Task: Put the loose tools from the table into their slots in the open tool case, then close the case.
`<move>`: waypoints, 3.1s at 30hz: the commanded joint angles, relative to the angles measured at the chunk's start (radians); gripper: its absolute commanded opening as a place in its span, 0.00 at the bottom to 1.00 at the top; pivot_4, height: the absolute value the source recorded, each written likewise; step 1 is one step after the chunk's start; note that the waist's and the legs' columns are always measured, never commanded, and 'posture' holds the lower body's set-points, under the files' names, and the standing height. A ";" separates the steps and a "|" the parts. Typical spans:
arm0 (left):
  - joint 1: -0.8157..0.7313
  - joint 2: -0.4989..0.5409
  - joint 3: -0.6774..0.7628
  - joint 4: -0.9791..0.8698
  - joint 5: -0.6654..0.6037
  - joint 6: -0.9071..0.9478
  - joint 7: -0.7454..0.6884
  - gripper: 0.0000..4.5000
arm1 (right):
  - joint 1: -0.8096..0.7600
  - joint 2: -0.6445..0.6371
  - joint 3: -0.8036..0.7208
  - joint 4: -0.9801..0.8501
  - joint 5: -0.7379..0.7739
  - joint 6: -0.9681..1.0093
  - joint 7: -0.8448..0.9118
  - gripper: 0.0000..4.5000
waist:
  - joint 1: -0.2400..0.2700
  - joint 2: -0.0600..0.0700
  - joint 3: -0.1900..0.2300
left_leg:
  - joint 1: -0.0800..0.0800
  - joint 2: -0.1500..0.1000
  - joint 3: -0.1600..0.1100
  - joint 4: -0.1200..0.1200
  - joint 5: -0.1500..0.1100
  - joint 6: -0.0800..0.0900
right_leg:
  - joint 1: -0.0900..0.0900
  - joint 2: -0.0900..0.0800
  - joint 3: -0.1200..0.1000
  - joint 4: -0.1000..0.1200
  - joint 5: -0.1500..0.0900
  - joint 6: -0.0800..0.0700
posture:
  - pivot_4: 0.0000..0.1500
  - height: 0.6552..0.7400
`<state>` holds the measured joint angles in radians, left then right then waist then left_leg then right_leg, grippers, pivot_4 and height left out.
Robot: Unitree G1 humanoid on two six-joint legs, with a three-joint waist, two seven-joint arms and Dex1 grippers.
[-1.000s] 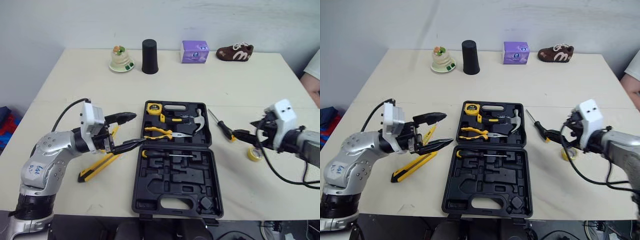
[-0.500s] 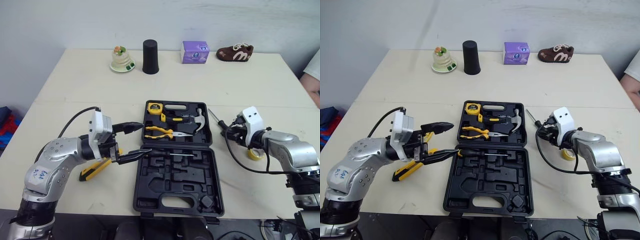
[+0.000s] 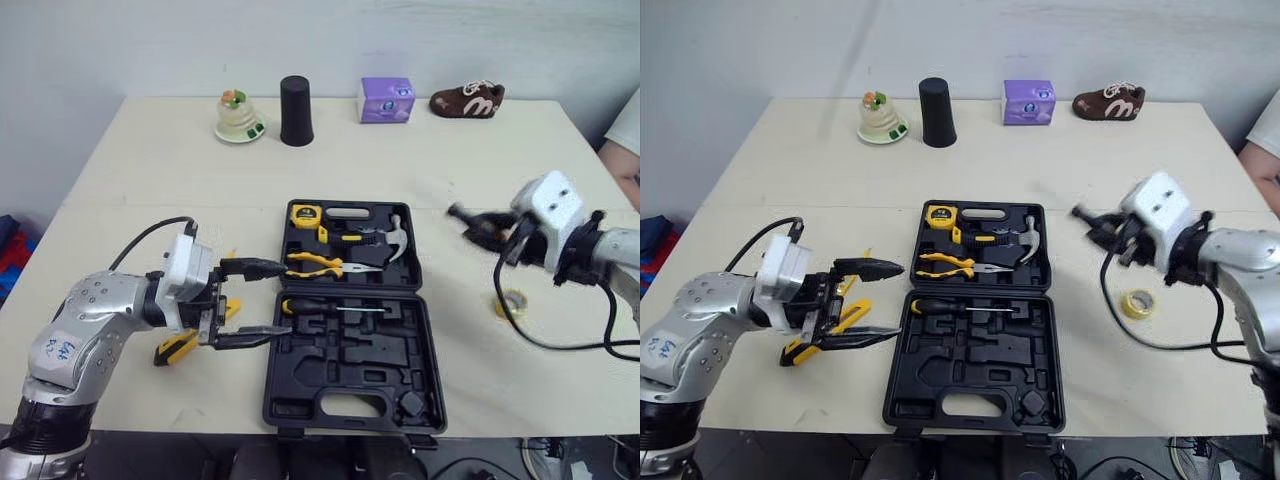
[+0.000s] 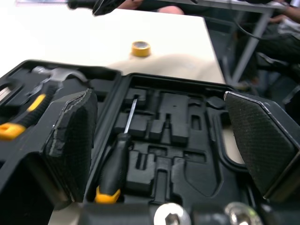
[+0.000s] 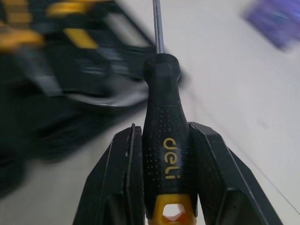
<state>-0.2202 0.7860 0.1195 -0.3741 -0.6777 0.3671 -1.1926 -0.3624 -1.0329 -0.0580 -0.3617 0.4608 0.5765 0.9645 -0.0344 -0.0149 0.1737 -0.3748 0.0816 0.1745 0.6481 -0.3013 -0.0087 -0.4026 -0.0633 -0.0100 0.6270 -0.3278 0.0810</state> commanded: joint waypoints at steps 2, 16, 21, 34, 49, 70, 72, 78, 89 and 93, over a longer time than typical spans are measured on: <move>0.013 0.017 0.005 0.030 0.064 -0.088 -0.040 1.00 | -0.005 -0.040 0.097 -0.149 0.011 0.044 0.087 0.22 | 0.002 0.000 0.001 | 0.000 0.001 0.000 0.000 0.000 -0.001 | -0.002 0.000 0.003 0.001 0.000 -0.001 | 1.00 1.00; 0.138 0.038 0.021 0.033 0.120 -0.138 -0.047 1.00 | -0.042 0.015 0.380 -0.235 -0.222 0.078 0.036 0.22 | 0.000 0.000 0.001 | -0.005 0.001 0.003 0.002 -0.001 0.002 | -0.009 -0.002 0.005 0.003 -0.001 -0.003 | 1.00 1.00; 0.144 0.041 0.022 0.035 0.125 -0.144 -0.050 1.00 | -0.048 0.038 0.403 -0.225 -0.260 0.099 0.032 0.22 | -0.001 0.000 0.001 | -0.005 0.001 0.003 0.003 -0.001 0.002 | -0.009 -0.002 0.005 0.004 -0.001 -0.003 | 1.00 1.00; 0.146 0.035 0.020 0.035 0.124 -0.147 -0.043 1.00 | -0.043 0.093 0.248 -0.175 -0.168 -0.040 0.091 0.63 | 0.000 0.000 0.001 | -0.005 0.001 0.003 0.007 -0.001 0.003 | -0.009 -0.001 0.005 0.010 -0.002 -0.004 | 1.00 1.00; 0.106 0.032 0.001 0.049 0.131 -0.142 -0.036 1.00 | 0.082 0.326 0.309 0.155 -0.206 -0.424 0.189 0.01 | 0.001 -0.002 0.001 | -0.005 0.000 0.004 0.014 -0.002 0.004 | -0.009 0.002 0.004 0.017 -0.002 -0.004 | 1.00 1.00; 0.121 0.044 0.014 0.026 0.130 -0.122 -0.015 1.00 | 0.106 0.407 0.192 0.104 -0.015 -0.313 0.144 0.01 | -0.001 -0.009 -0.003 | -0.001 0.003 0.002 0.010 -0.002 0.002 | -0.007 -0.003 0.004 0.018 -0.001 -0.010 | 1.00 1.00; 0.116 0.041 0.008 0.028 0.132 -0.122 -0.015 1.00 | 0.101 0.395 0.208 0.134 -0.054 -0.332 0.154 0.01 | 0.000 -0.009 -0.003 | -0.001 0.003 0.002 0.010 -0.002 0.001 | -0.007 -0.002 0.004 0.018 -0.001 -0.010 | 1.00 1.00; 0.101 0.036 -0.003 0.037 0.136 -0.125 -0.015 1.00 | 0.126 0.379 0.264 0.227 -0.157 -0.405 0.183 0.01 | 0.001 -0.009 -0.003 | -0.001 0.003 0.002 0.010 -0.002 0.001 | -0.007 -0.002 0.004 0.018 -0.001 -0.011 | 1.00 1.00; 0.104 0.041 -0.001 0.035 0.138 -0.124 -0.011 1.00 | 0.134 0.388 0.315 0.302 -0.204 -0.277 0.126 0.01 | -0.010 -0.013 -0.005 | 0.005 0.005 0.001 0.010 -0.002 0.003 | -0.002 -0.001 0.004 0.019 -0.001 -0.011 | 1.00 1.00; 0.106 0.045 -0.001 0.034 0.138 -0.121 -0.008 1.00 | 0.125 0.366 0.364 0.265 -0.260 -0.261 0.113 0.01 | -0.019 -0.017 -0.010 | 0.007 0.004 0.000 0.007 -0.001 0.002 | 0.000 -0.003 0.002 0.018 0.000 -0.013 | 1.00 1.00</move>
<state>-0.1116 0.8204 0.1096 -0.3146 -0.5393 0.2495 -1.2023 -0.2689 -0.6306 0.2421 -0.1284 0.2911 0.2624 1.0883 -0.0532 -0.0324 0.1642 -0.3676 0.0859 0.1739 0.6537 -0.3024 -0.0068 -0.4026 -0.0666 -0.0079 0.6444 -0.3275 0.0676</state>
